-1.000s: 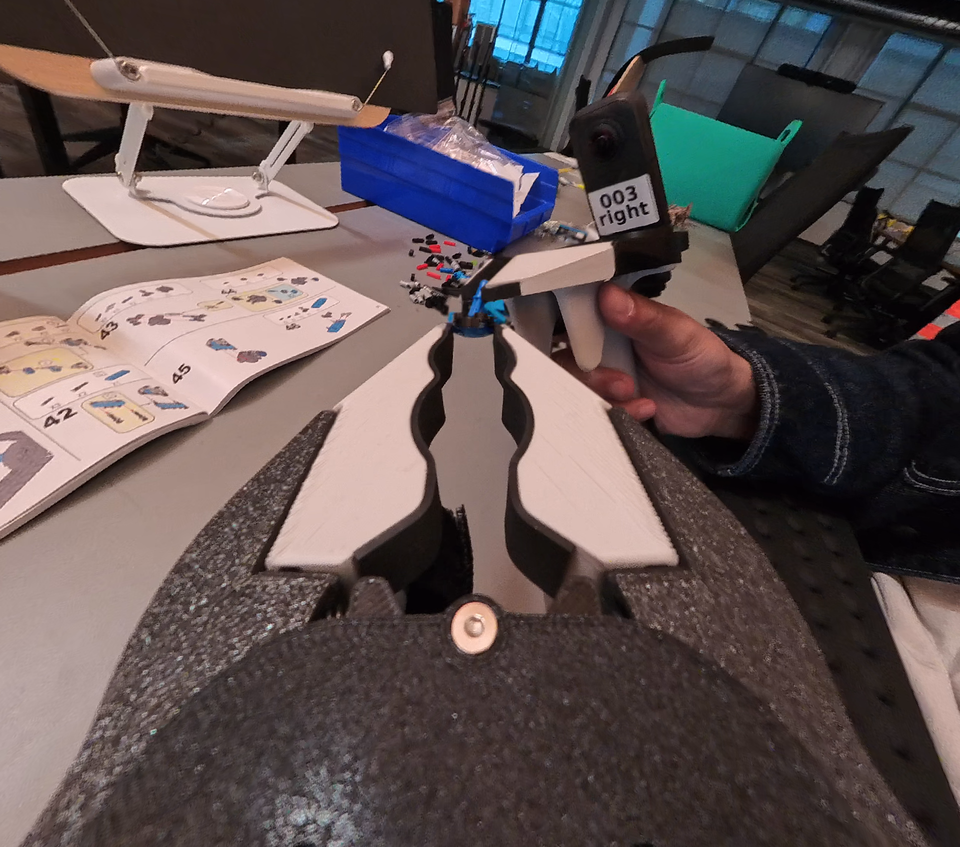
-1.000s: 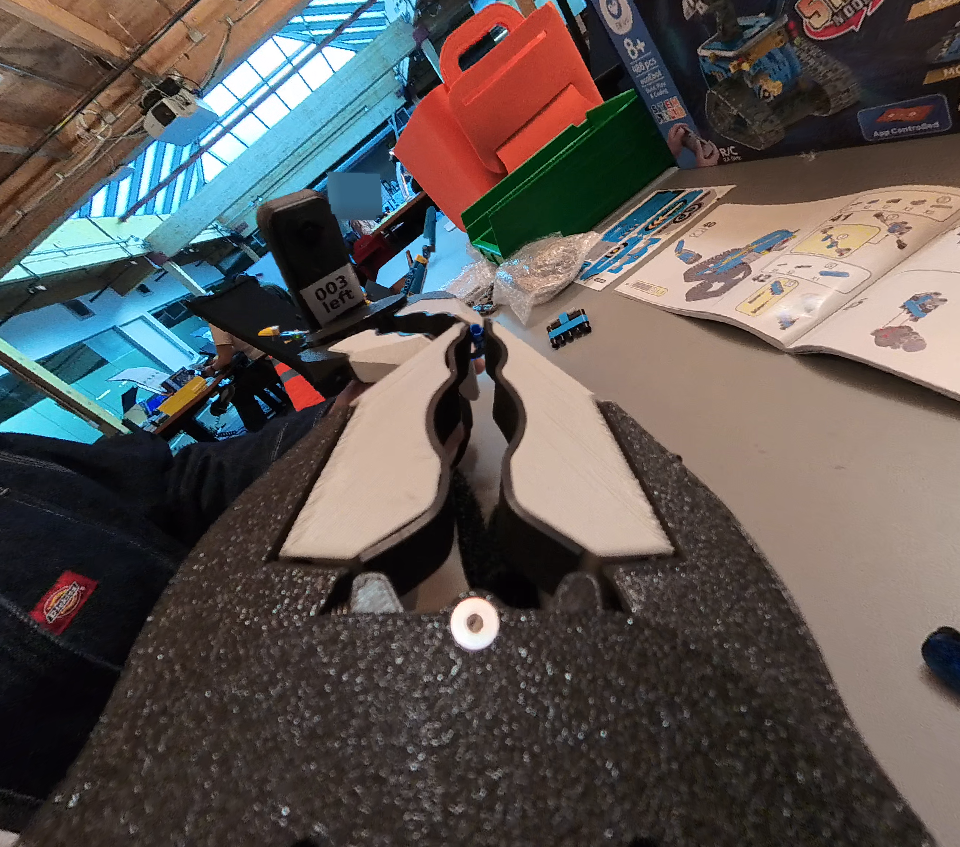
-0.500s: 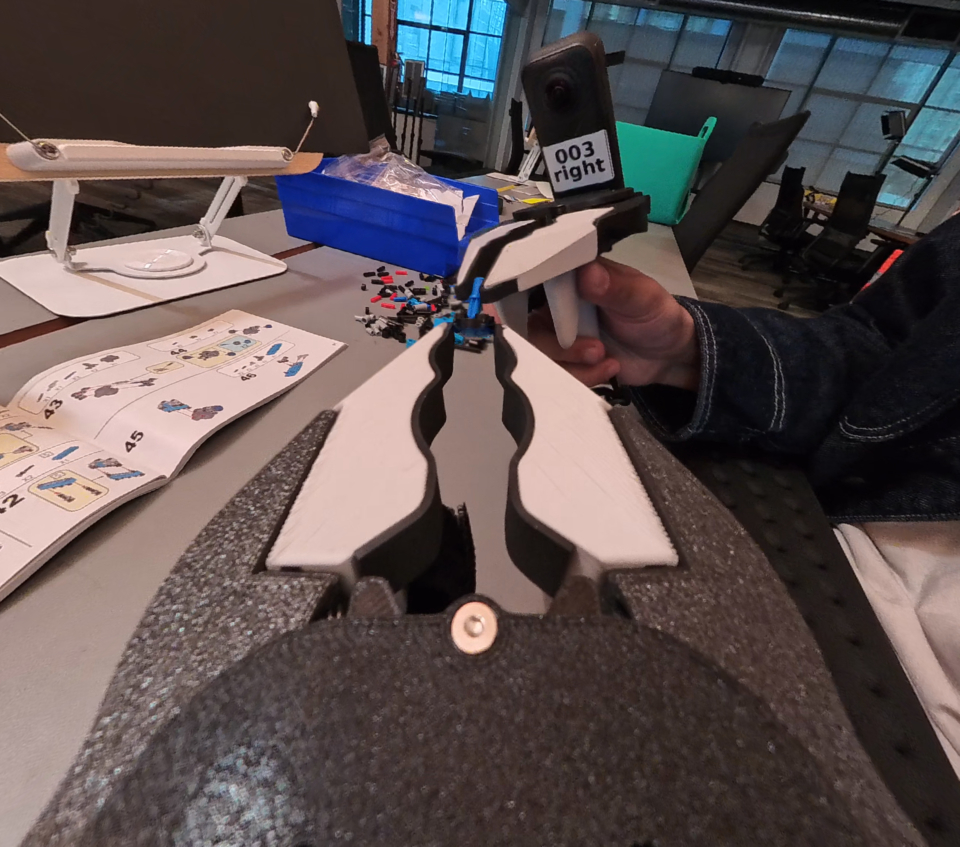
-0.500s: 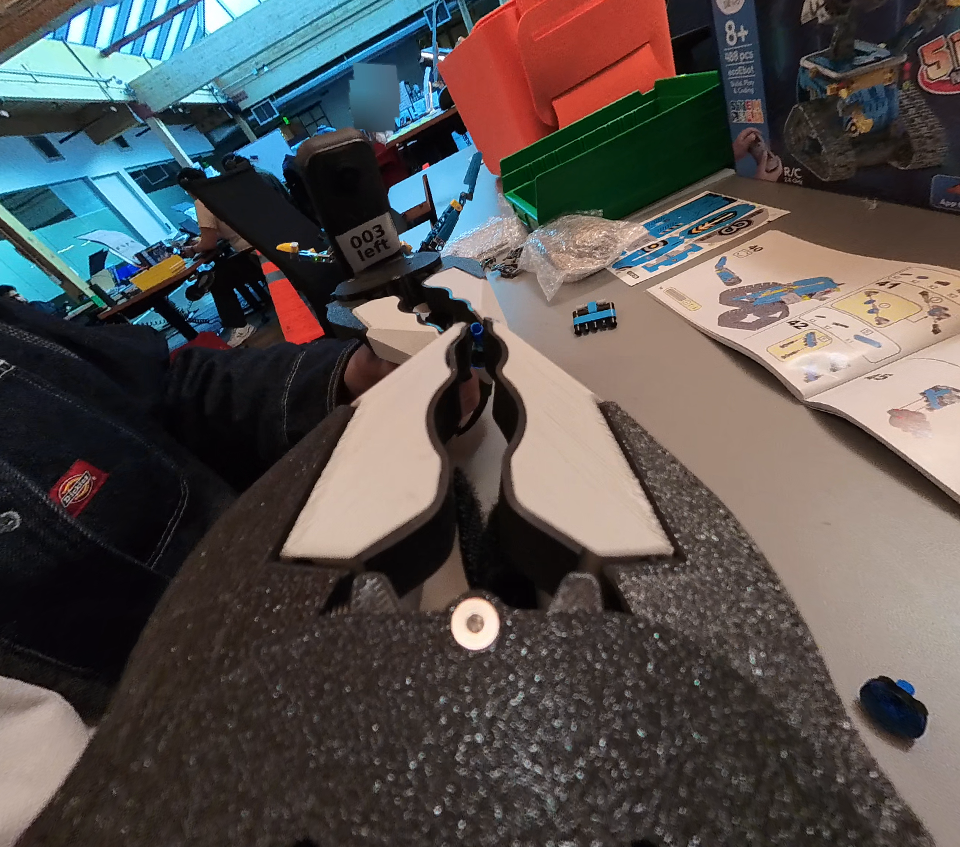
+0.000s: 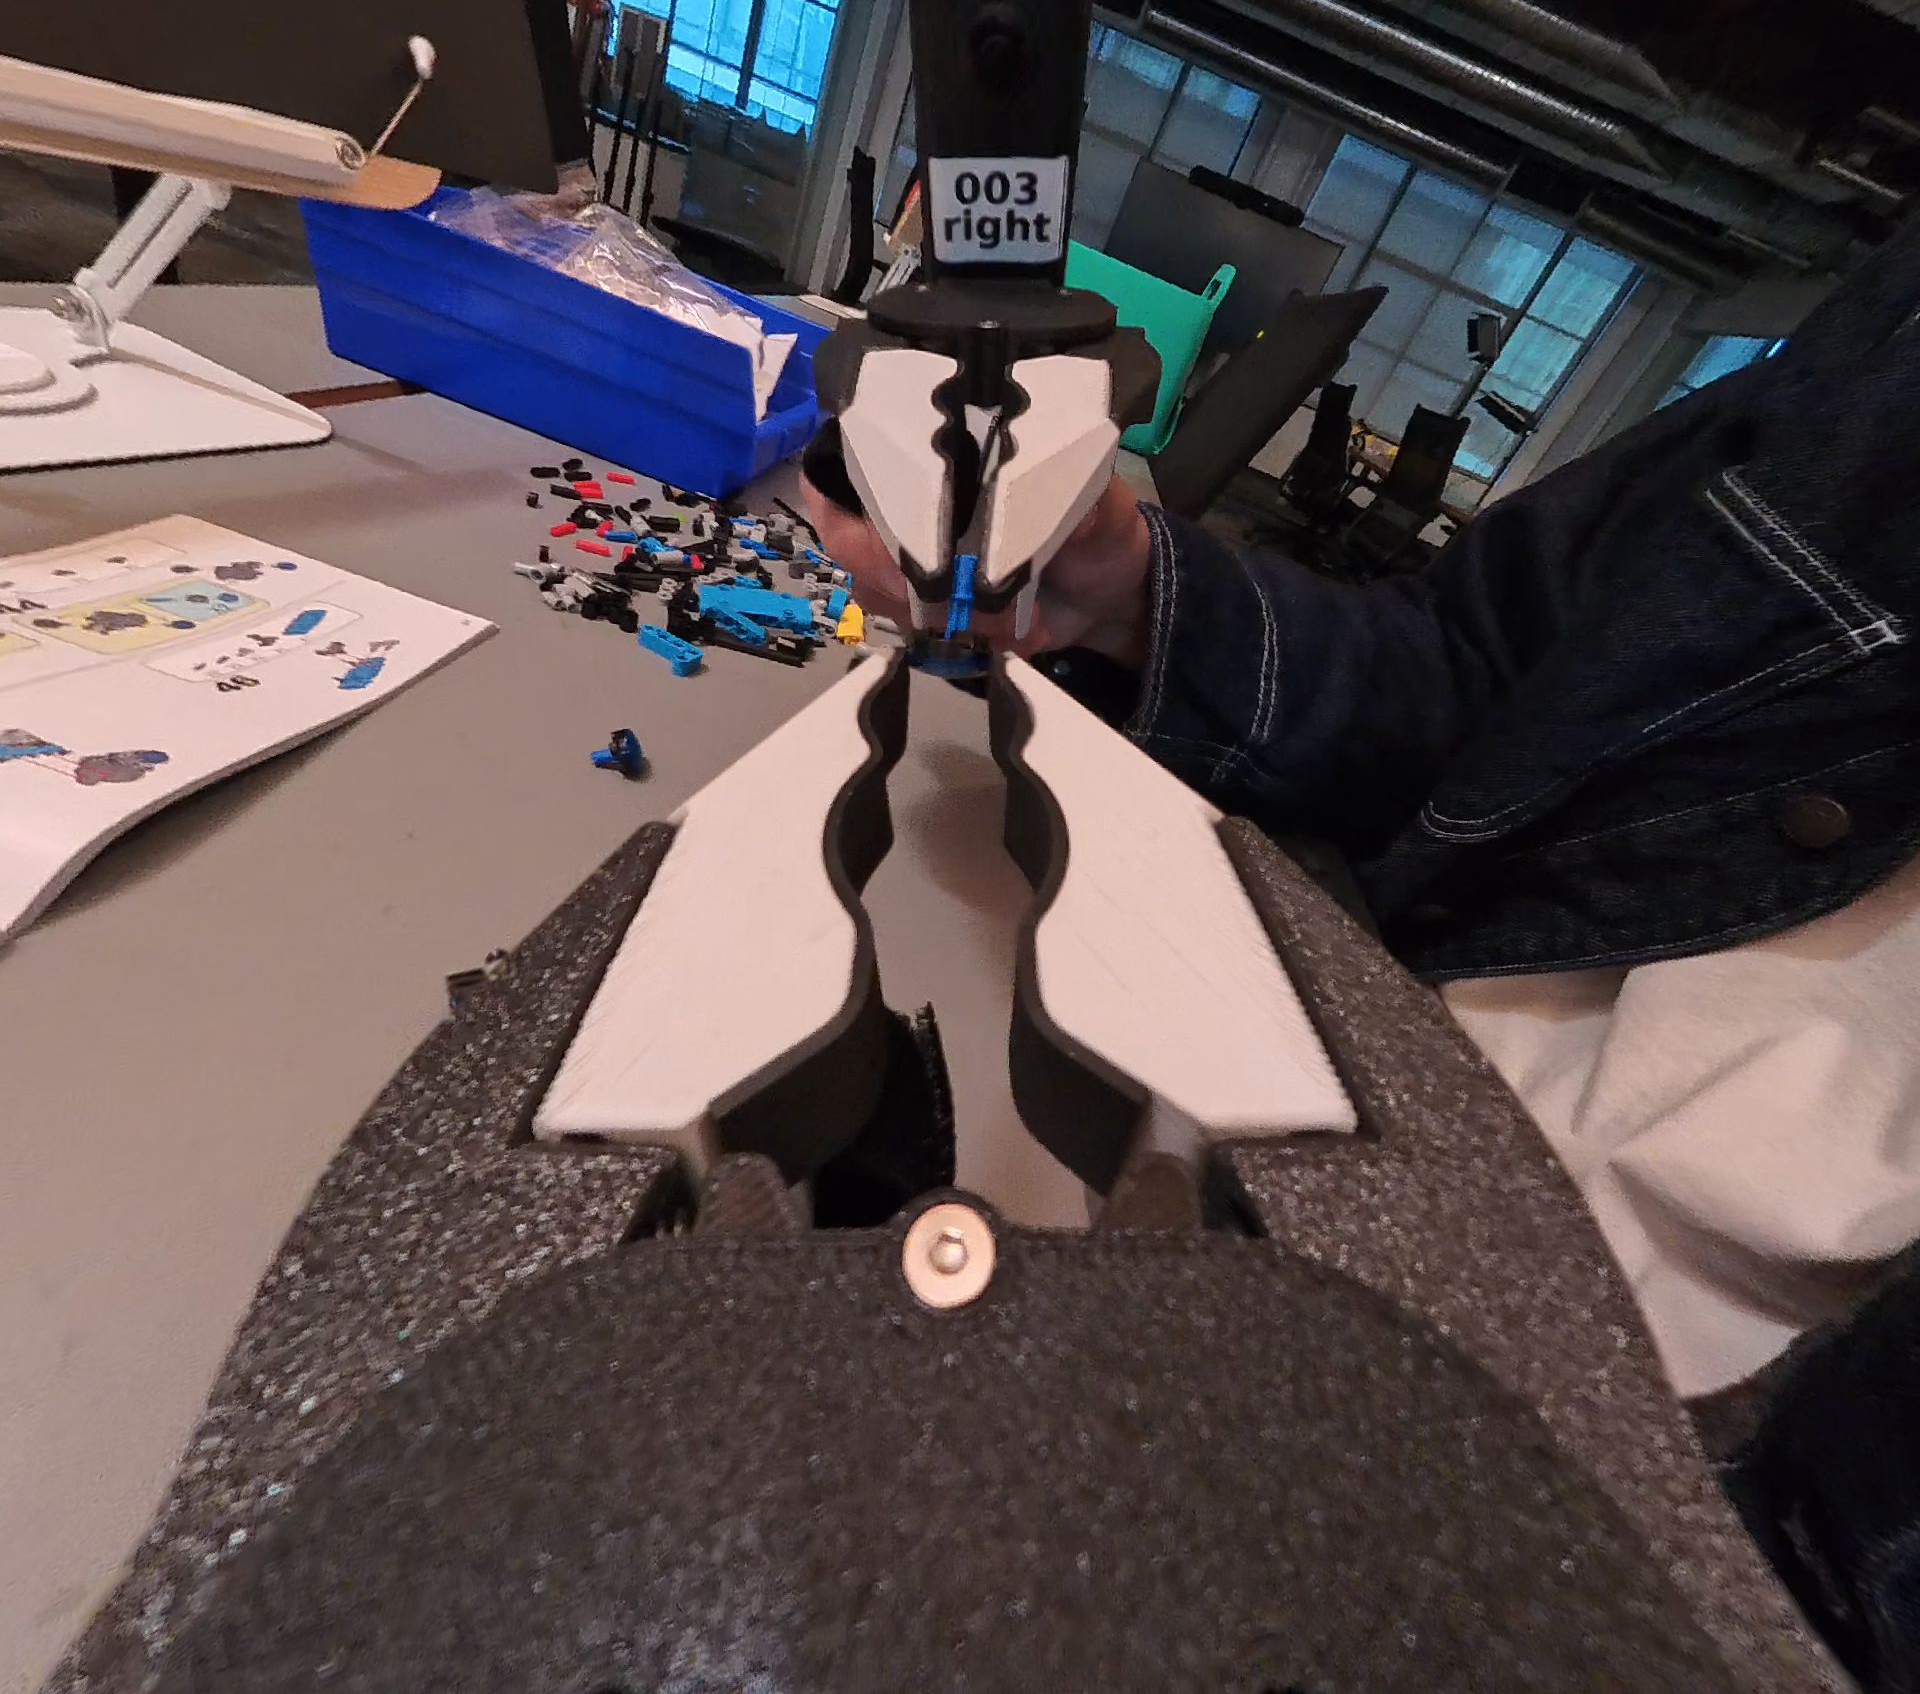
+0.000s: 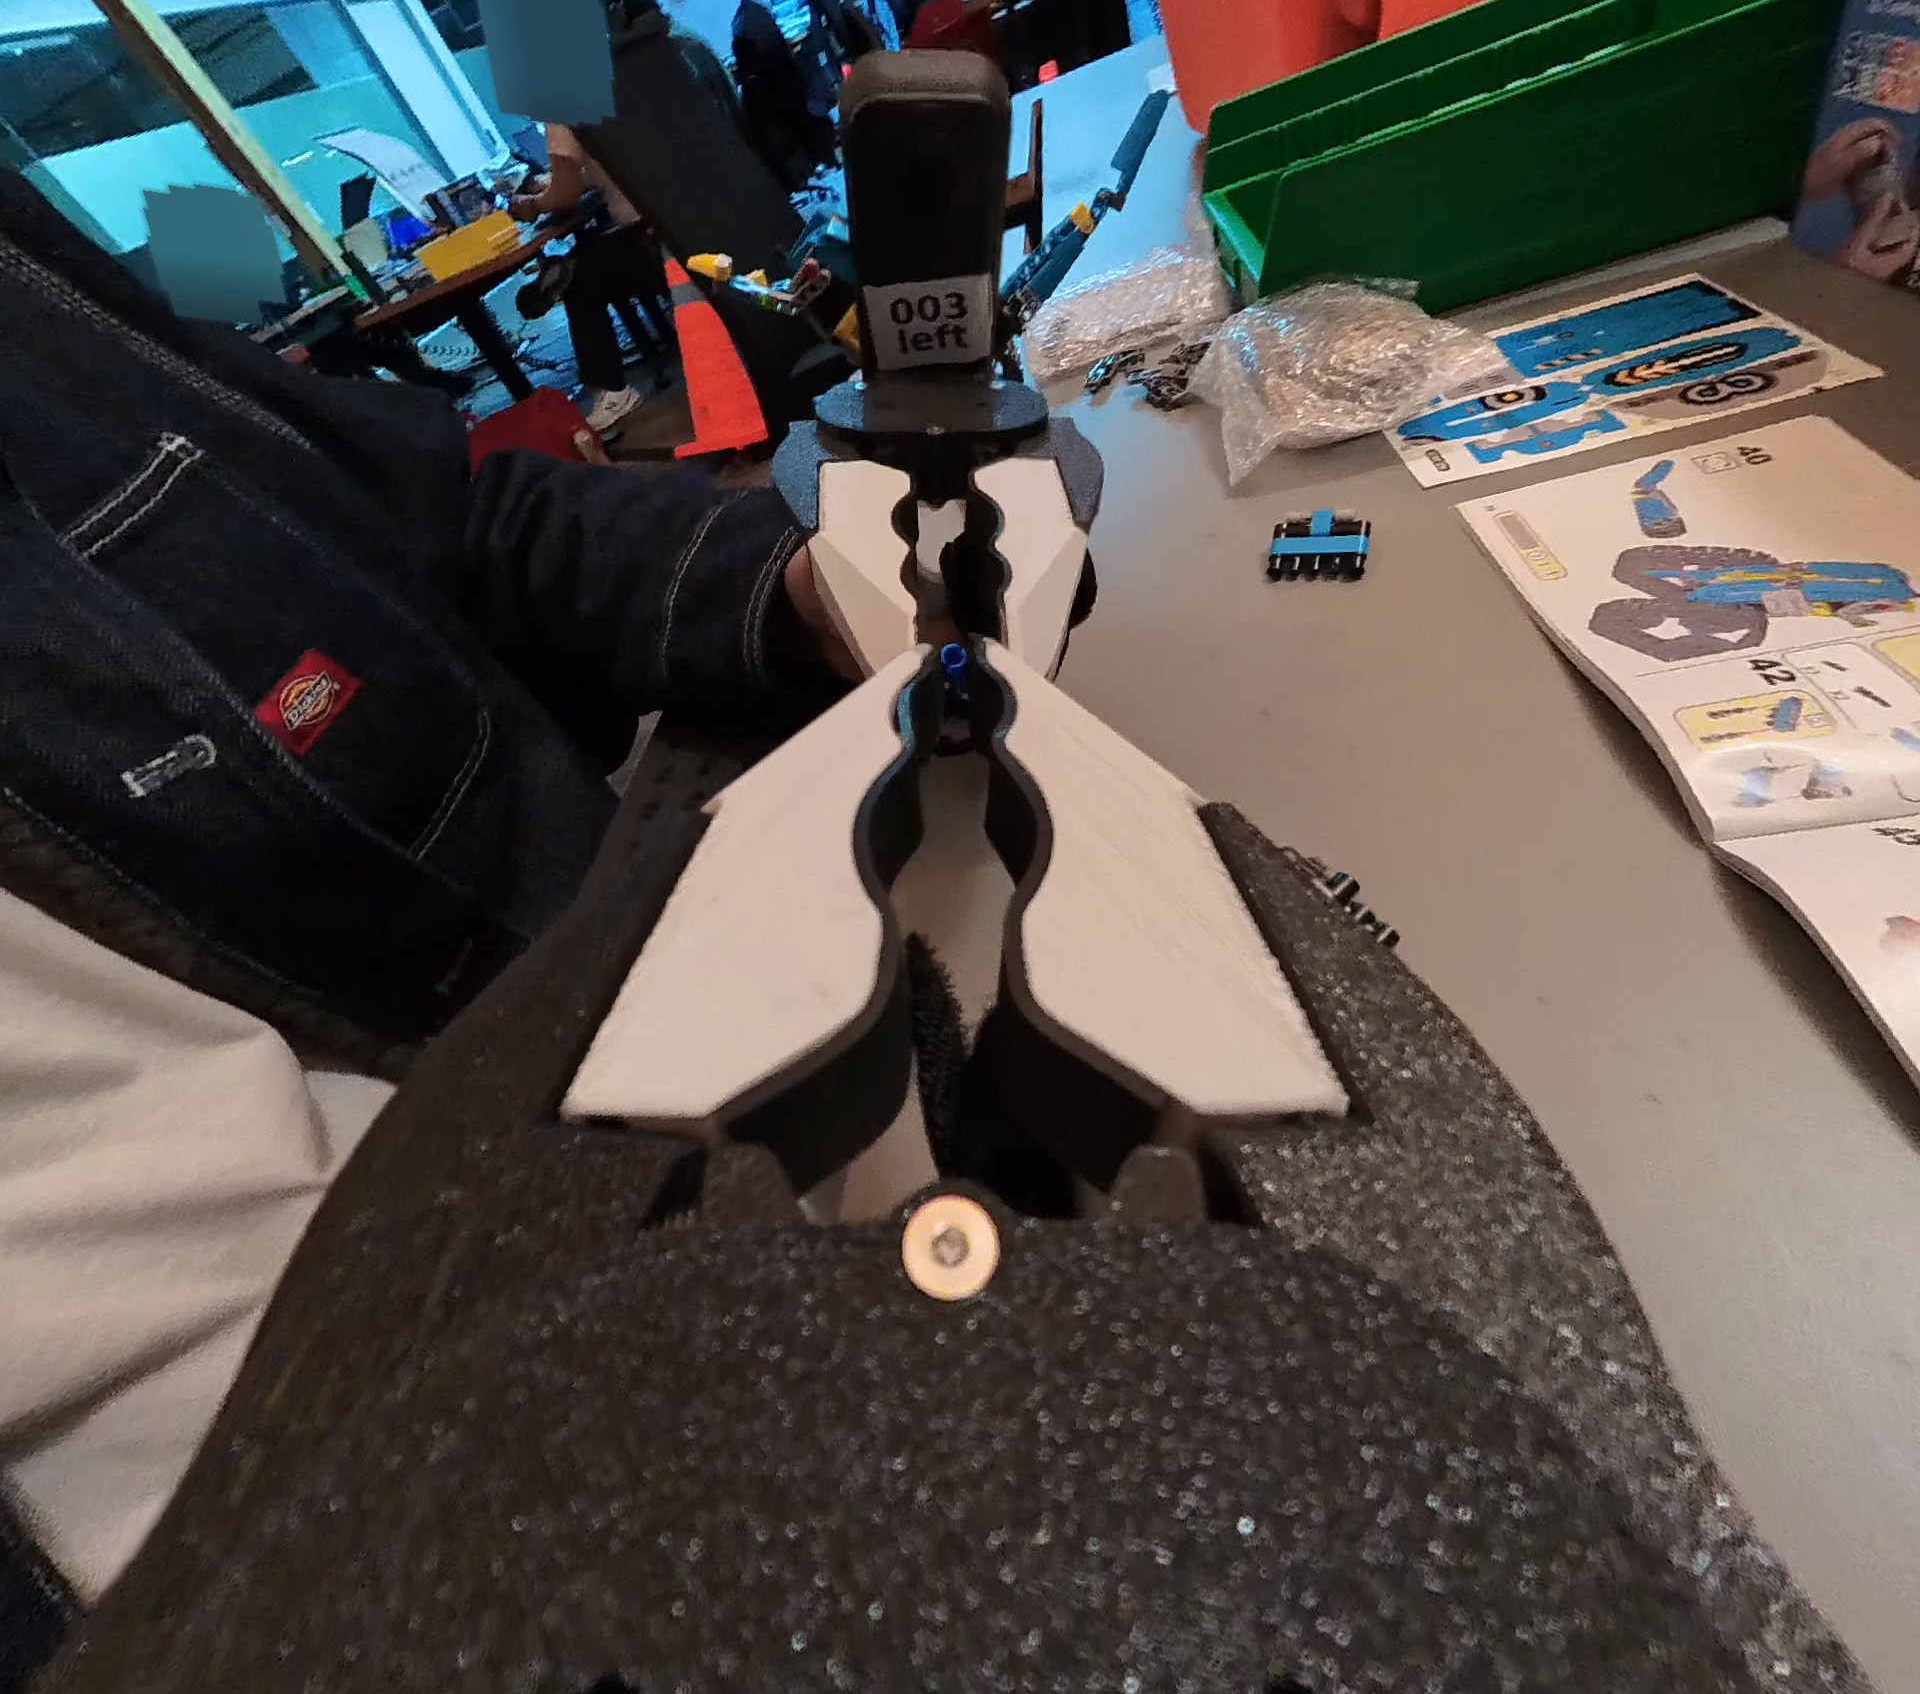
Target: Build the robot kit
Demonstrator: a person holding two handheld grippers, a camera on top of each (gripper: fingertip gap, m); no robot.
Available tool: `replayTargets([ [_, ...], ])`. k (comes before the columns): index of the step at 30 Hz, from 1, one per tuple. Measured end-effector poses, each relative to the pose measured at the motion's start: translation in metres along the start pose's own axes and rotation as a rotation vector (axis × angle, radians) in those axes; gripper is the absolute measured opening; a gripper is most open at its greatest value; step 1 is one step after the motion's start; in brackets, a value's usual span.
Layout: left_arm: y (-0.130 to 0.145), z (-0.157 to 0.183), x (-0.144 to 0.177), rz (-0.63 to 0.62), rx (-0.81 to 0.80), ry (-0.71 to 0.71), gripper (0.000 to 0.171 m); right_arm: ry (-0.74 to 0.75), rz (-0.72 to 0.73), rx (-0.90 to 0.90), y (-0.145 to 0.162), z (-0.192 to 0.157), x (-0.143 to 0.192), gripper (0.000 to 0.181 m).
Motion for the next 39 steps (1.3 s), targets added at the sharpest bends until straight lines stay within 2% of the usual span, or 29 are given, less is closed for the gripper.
replayTargets([
  [3, 0.002, -0.002, 0.0, -0.005, 0.017, -0.004, 0.014, -0.013, -0.01, -0.014, 0.002, 0.003, -0.001, 0.004],
  [7, 0.004, -0.006, 0.001, -0.012, 0.032, -0.021, 0.014, 0.052, 0.023, 0.031, 0.002, 0.009, -0.002, 0.004],
  [13, 0.003, -0.002, 0.001, 0.001, 0.079, 0.041, 0.013, 0.042, 0.031, 0.088, 0.005, 0.003, -0.002, 0.004],
  [20, 0.018, 0.006, -0.004, -0.085, 0.1, 0.135, 0.014, -0.042, -0.11, 0.085, 0.021, 0.0, 0.0, 0.004],
  [25, 0.015, 0.005, -0.001, -0.065, 0.107, 0.131, 0.014, -0.019, -0.066, 0.112, 0.017, -0.001, -0.002, 0.004],
  [31, -0.005, 0.009, 0.005, 0.093, 0.21, 0.222, 0.013, -0.112, 0.165, 0.005, 0.003, -0.011, -0.004, 0.003],
  [35, -0.007, 0.009, 0.006, 0.107, 0.199, 0.212, 0.013, -0.106, 0.165, -0.009, 0.0, -0.011, -0.005, 0.003],
  [39, -0.001, 0.008, 0.005, 0.054, 0.153, 0.172, 0.013, -0.055, 0.092, 0.037, 0.005, -0.009, -0.004, 0.003],
])
Point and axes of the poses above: each gripper's, where its closed fingertips meet, x back along the fingers, y out of its underside, z = x × y across the jaws, the point moved 3 cm from there along x, back along the fingers, and after that the axes turned 10 degrees about -x, right-handed, at the moved point
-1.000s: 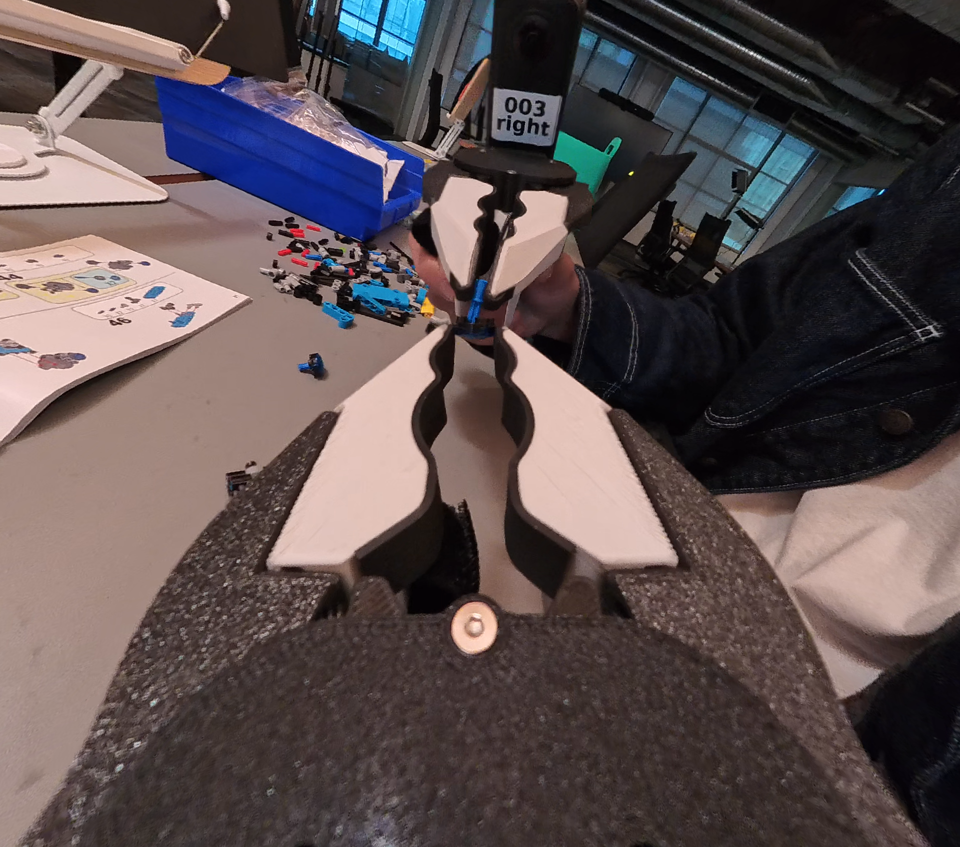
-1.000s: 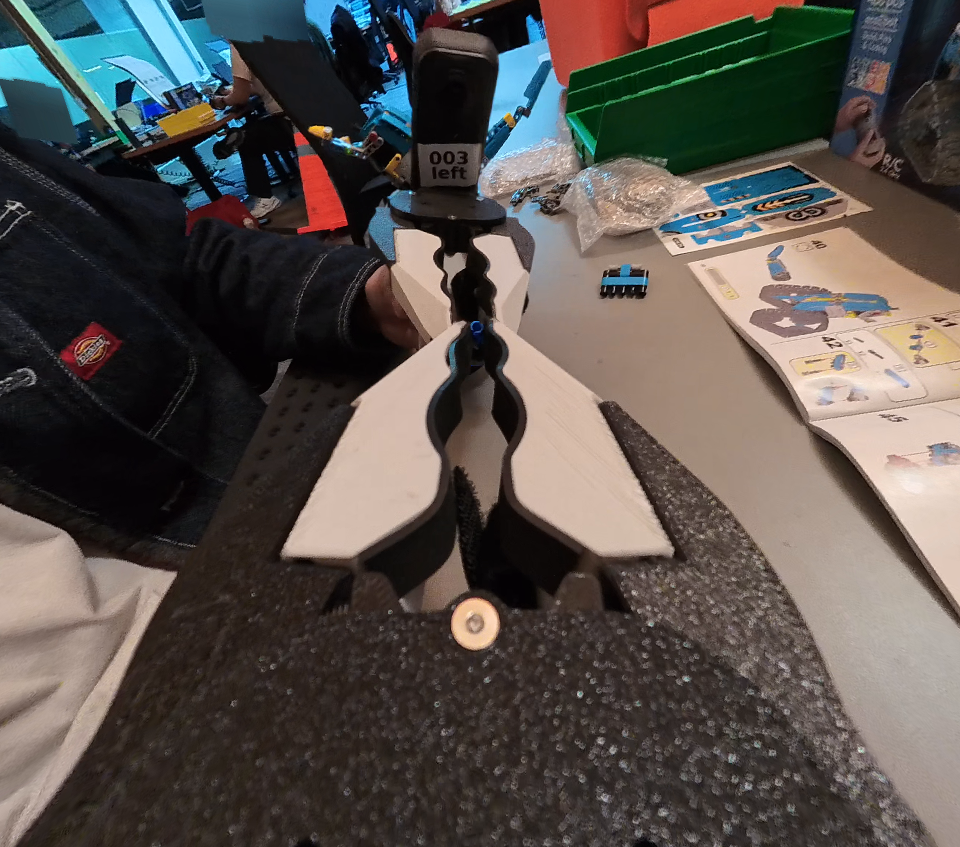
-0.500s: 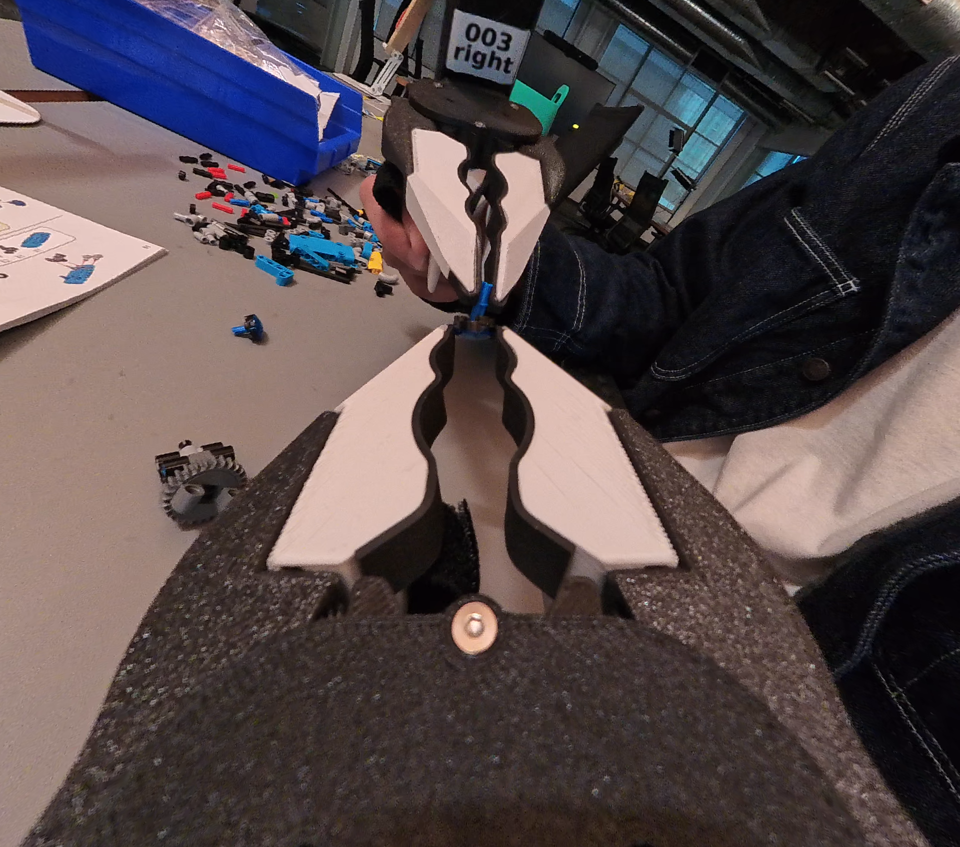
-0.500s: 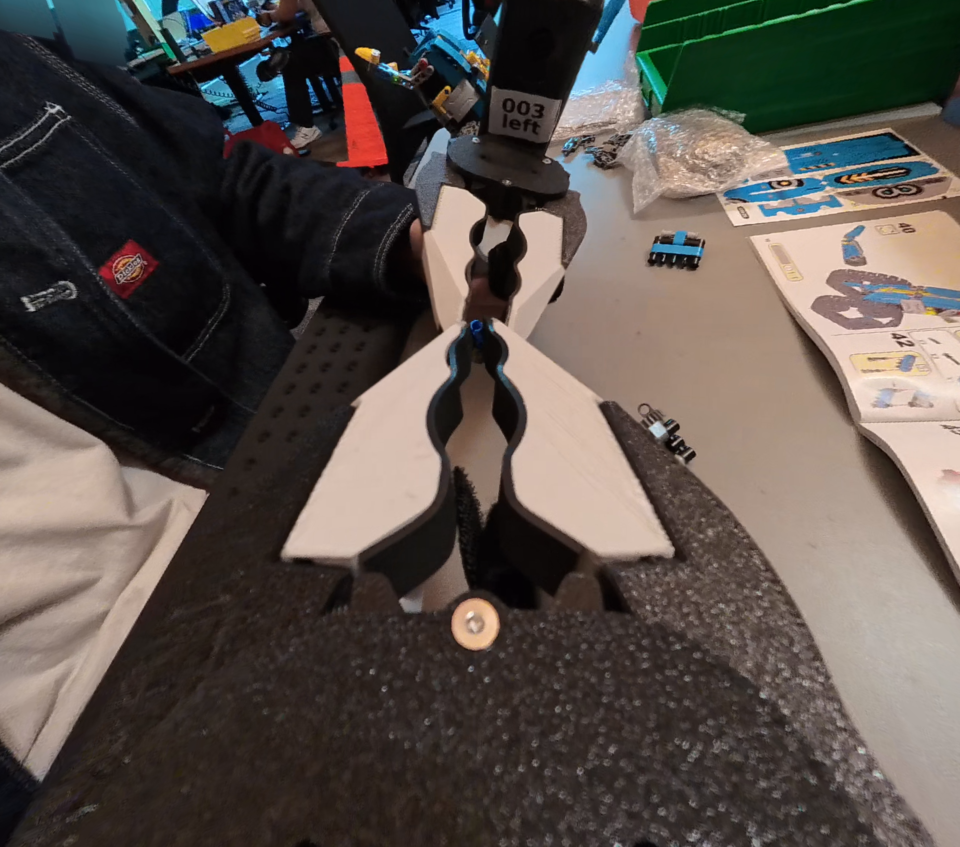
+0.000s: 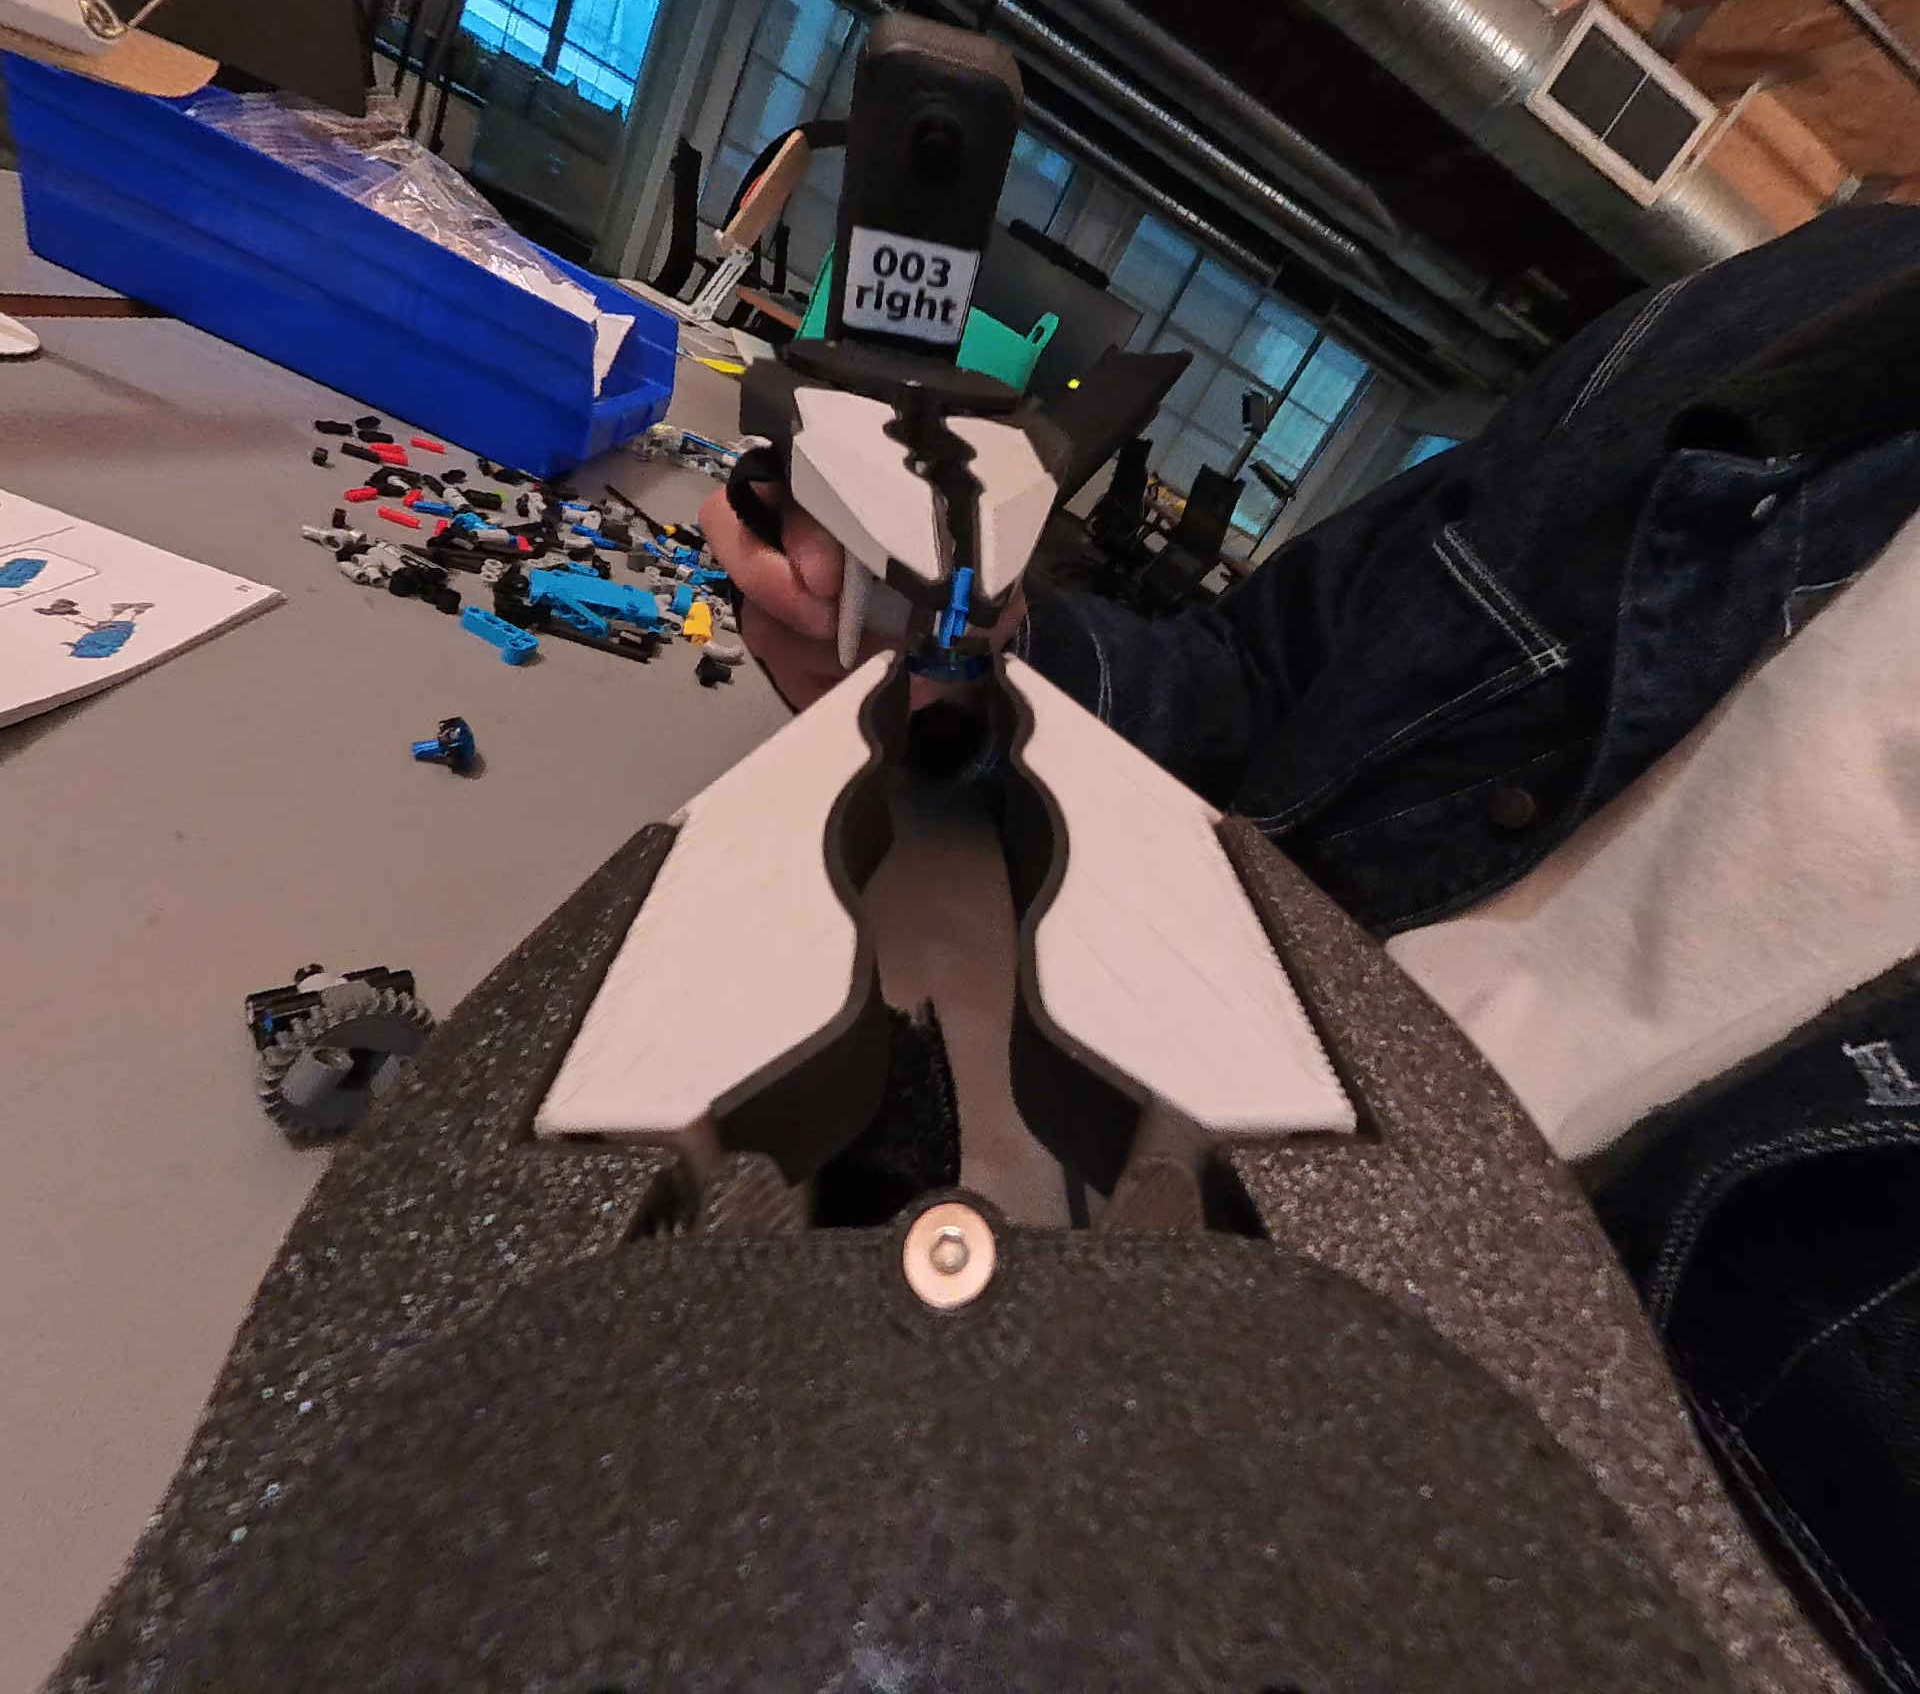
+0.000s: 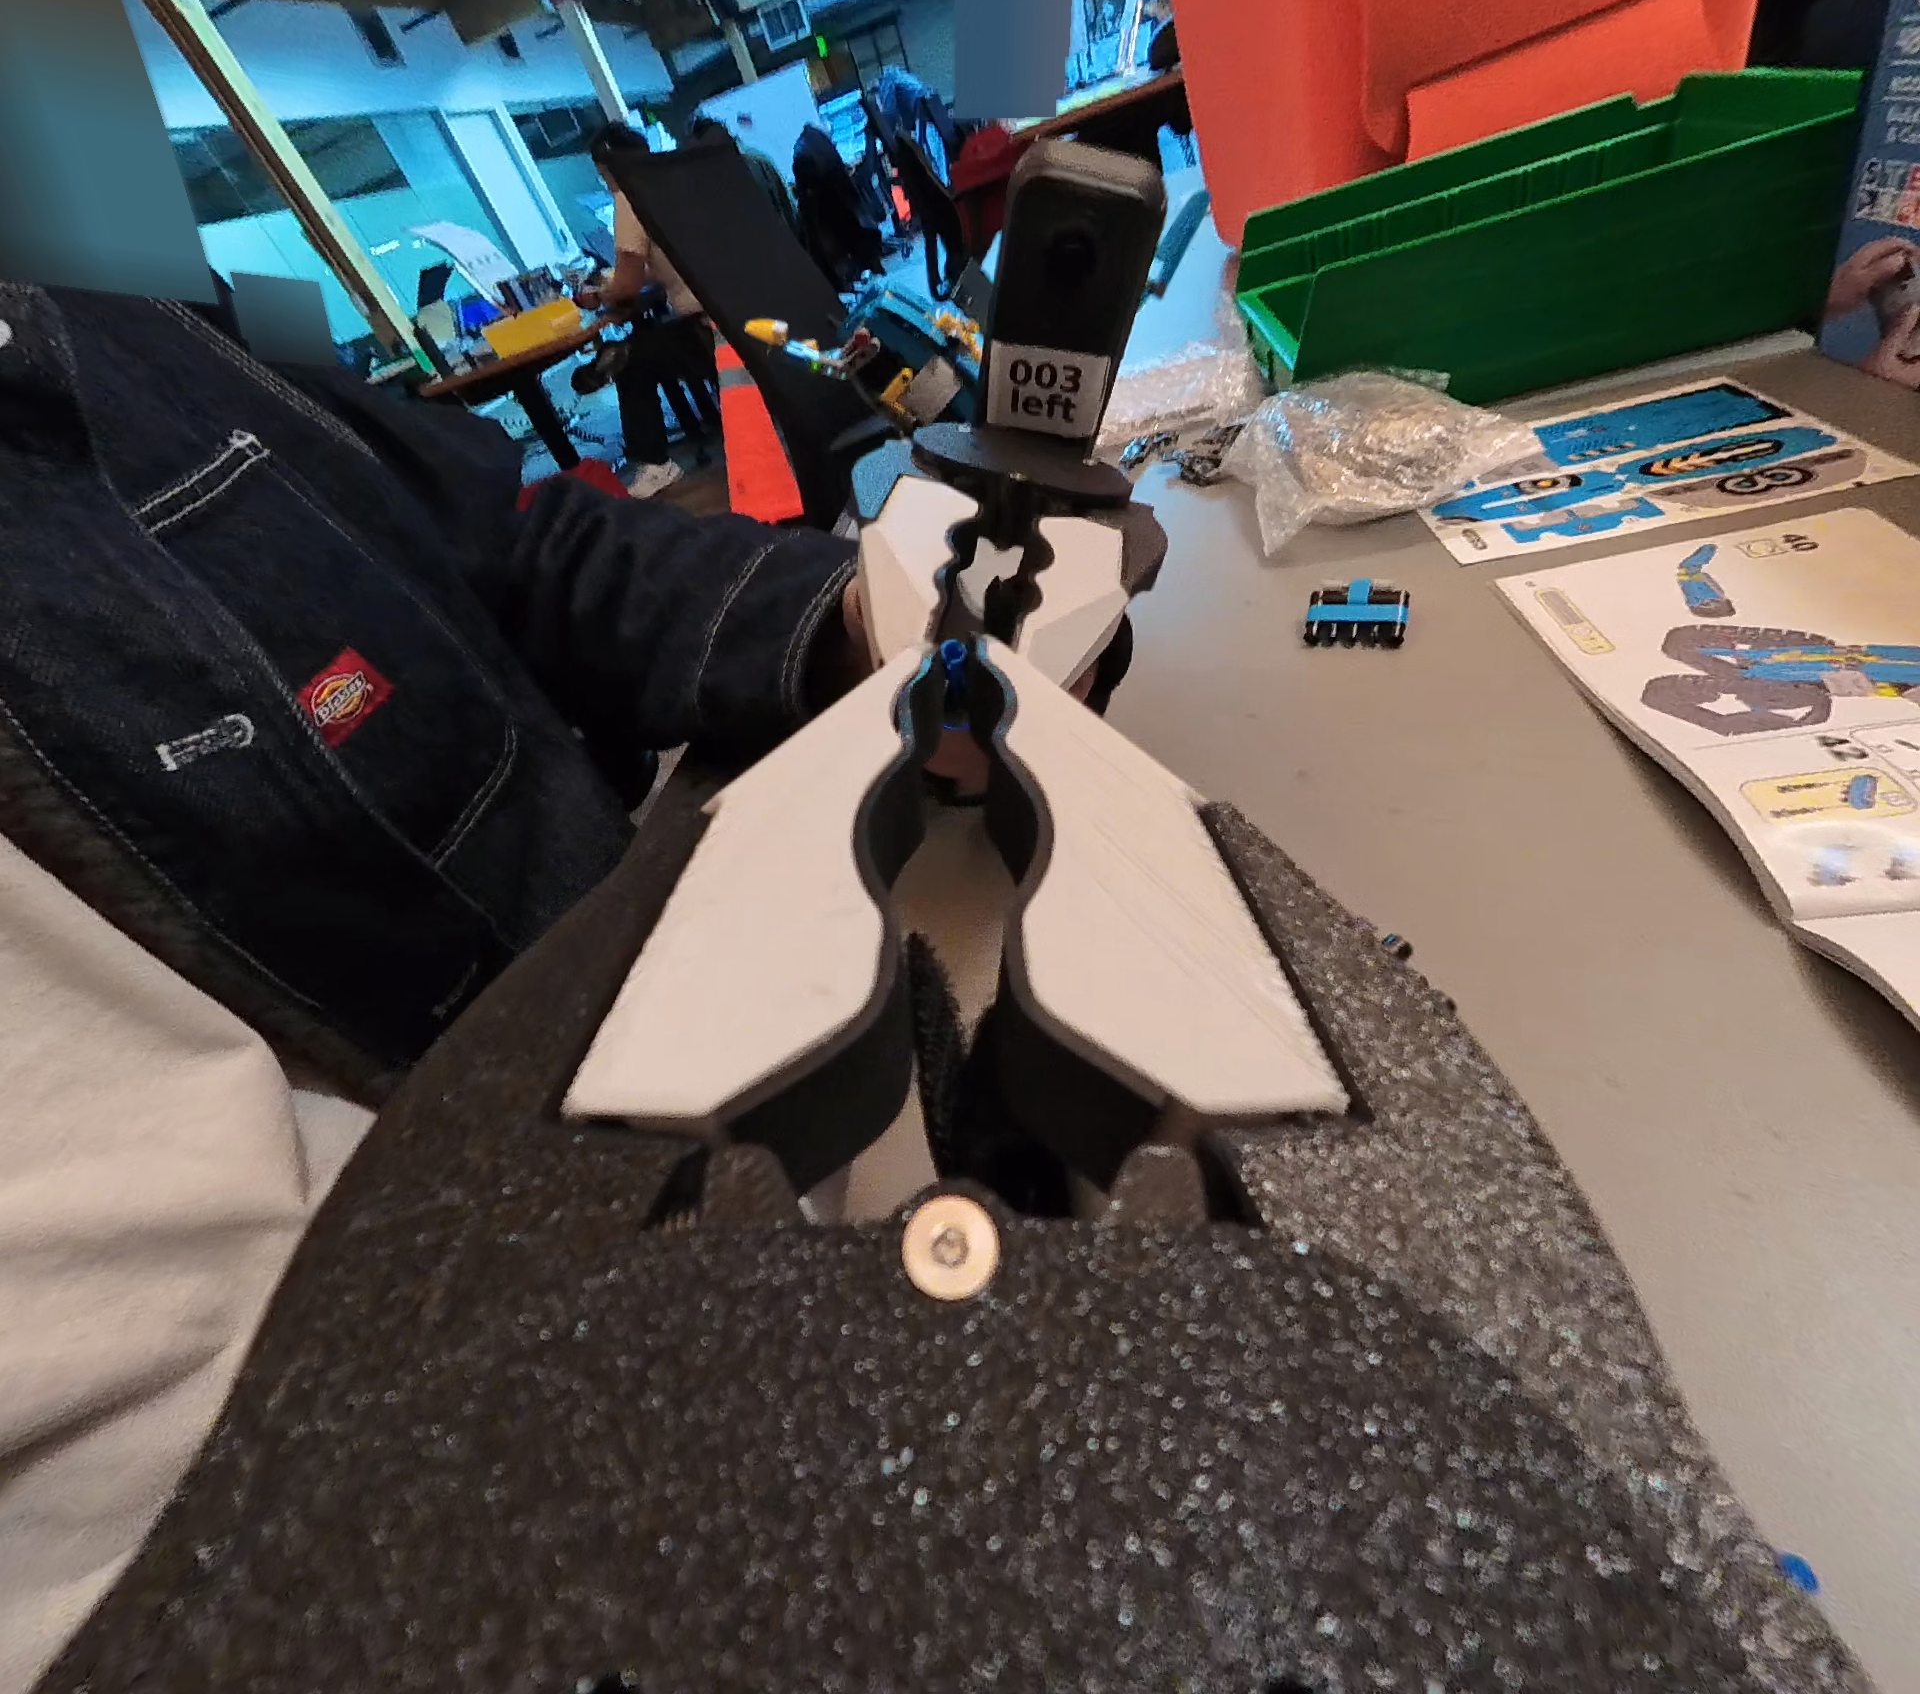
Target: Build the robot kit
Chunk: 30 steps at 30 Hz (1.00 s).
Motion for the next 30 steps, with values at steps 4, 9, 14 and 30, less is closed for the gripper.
replayTargets([
  [4, 0.005, -0.001, -0.002, -0.026, 0.001, -0.007, 0.013, 0.004, -0.04, 0.018, 0.004, 0.002, 0.001, 0.003],
  [9, 0.006, -0.001, -0.003, -0.024, 0.017, -0.001, 0.012, -0.022, -0.048, -0.028, 0.006, 0.002, 0.002, 0.004],
  [14, 0.012, -0.002, -0.006, -0.073, -0.032, -0.035, 0.013, -0.059, -0.096, -0.125, 0.014, 0.006, 0.002, 0.004],
  [30, 0.0, -0.032, 0.008, 0.213, 0.476, 0.035, 0.014, 0.576, -0.088, 0.741, -0.006, 0.014, -0.005, 0.034],
])
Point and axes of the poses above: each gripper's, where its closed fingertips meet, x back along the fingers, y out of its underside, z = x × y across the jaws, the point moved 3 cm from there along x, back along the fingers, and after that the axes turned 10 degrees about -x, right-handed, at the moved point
